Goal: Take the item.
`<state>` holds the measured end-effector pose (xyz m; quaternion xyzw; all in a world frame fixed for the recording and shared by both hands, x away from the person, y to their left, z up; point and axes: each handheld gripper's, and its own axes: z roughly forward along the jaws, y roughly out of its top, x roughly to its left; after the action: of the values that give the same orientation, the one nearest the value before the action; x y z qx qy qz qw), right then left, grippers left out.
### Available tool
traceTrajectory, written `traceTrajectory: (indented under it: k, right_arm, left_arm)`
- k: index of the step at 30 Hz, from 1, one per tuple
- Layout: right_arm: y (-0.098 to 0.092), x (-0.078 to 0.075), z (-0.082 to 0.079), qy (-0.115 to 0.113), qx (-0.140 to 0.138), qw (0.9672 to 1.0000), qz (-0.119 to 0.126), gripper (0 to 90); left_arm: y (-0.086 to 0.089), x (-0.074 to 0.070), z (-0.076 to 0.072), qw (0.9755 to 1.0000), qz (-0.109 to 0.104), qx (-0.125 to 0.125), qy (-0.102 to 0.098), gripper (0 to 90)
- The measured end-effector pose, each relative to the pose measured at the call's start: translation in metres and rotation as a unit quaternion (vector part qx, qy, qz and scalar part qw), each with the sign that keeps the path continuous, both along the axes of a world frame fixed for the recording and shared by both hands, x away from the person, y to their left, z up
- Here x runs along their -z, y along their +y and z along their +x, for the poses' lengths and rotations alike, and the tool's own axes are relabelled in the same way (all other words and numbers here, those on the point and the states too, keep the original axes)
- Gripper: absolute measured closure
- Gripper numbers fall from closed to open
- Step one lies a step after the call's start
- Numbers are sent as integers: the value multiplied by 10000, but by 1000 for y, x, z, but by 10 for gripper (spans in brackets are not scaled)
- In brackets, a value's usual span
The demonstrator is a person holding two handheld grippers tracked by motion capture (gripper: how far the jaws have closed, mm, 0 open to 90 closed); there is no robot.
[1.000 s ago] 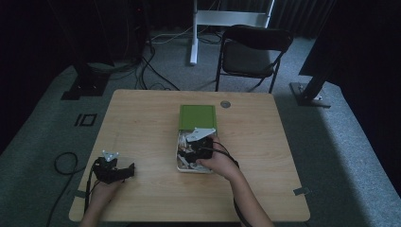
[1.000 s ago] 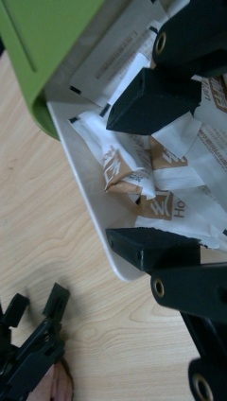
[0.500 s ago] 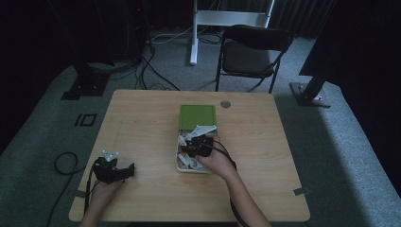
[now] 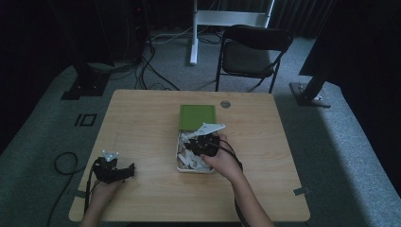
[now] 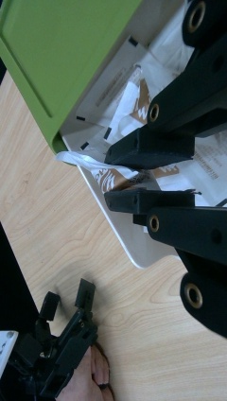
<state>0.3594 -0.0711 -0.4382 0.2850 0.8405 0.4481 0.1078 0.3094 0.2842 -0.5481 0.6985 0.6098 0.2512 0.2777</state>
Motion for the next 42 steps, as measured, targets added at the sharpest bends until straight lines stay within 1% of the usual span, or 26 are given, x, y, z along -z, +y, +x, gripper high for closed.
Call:
traceTrajectory:
  k: [1,3,4,8,10,11,12,15,17,18,19,22,25,26,28,29,31,32,34,36,39,41,42]
  right_arm:
    - [0,0,0,0,0,10000,0,783]
    - [-6,-7,-1,-45,34,9999,90,784]
    - [-6,-7,-1,-45,34,9999,90,784]
    - [-15,-15,-1,-122,102,9997,210,785]
    - [-21,-19,-1,-199,176,9994,240,785]
    - [-27,-22,0,-282,283,9986,351,785]
    - [-27,-22,0,-282,283,9986,351,785]
    - [-39,-27,2,-372,484,9969,496,786]
    - [-47,-29,3,-407,591,9961,511,786]
    - [-55,-31,3,-429,669,9955,524,785]
    - [-55,-31,3,-429,669,9955,524,785]
    - [-67,-34,4,-468,795,9944,523,785]
    - [-79,-36,6,-512,940,9928,538,785]
    - [-83,-36,6,-539,1017,9918,556,785]
    - [-90,-36,7,-538,1084,9912,538,785]
    - [-94,-36,8,-549,1160,9901,562,785]
    - [-101,-35,9,-530,1247,9893,535,785]
    - [-105,-34,10,-558,1320,9881,555,785]
    - [-111,-32,11,-562,1403,9872,508,785]
    - [-118,-30,13,-566,1523,9854,508,785]
    - [-128,-26,17,-570,1754,9813,543,785]
    - [-135,-22,19,-653,1931,9778,493,785]
    - [-141,-17,22,-645,2075,9749,494,785]
  left_arm:
    - [0,0,0,10000,0,0,0,24]
    - [0,0,0,10000,0,1,2,24]
    - [0,0,0,10000,0,1,3,24]
    - [0,0,0,10000,0,2,7,24]
    - [0,0,0,10000,0,2,8,23]
    - [0,0,0,10000,1,2,8,23]
    - [0,0,0,10000,1,2,8,23]
    - [0,0,0,10000,0,2,8,23]
    - [0,0,0,10000,1,2,8,23]
    - [0,0,0,10000,1,2,8,23]
    - [0,0,0,10000,1,2,8,23]
    - [0,0,0,10000,0,2,8,23]
    - [0,0,0,10000,1,2,7,23]
    - [0,0,0,10000,-1,0,5,23]
    - [0,0,0,10000,-2,2,5,23]
    - [0,0,0,10000,0,1,2,23]
    - [0,0,0,10000,0,0,1,23]
    - [0,0,0,10000,-1,-1,0,23]
    - [0,0,0,10000,0,0,1,23]
    - [0,0,0,10000,0,0,0,23]
    - [0,0,0,10000,0,0,0,23]
    - [0,0,0,10000,-1,0,0,23]
    - [0,0,0,10000,0,1,0,23]
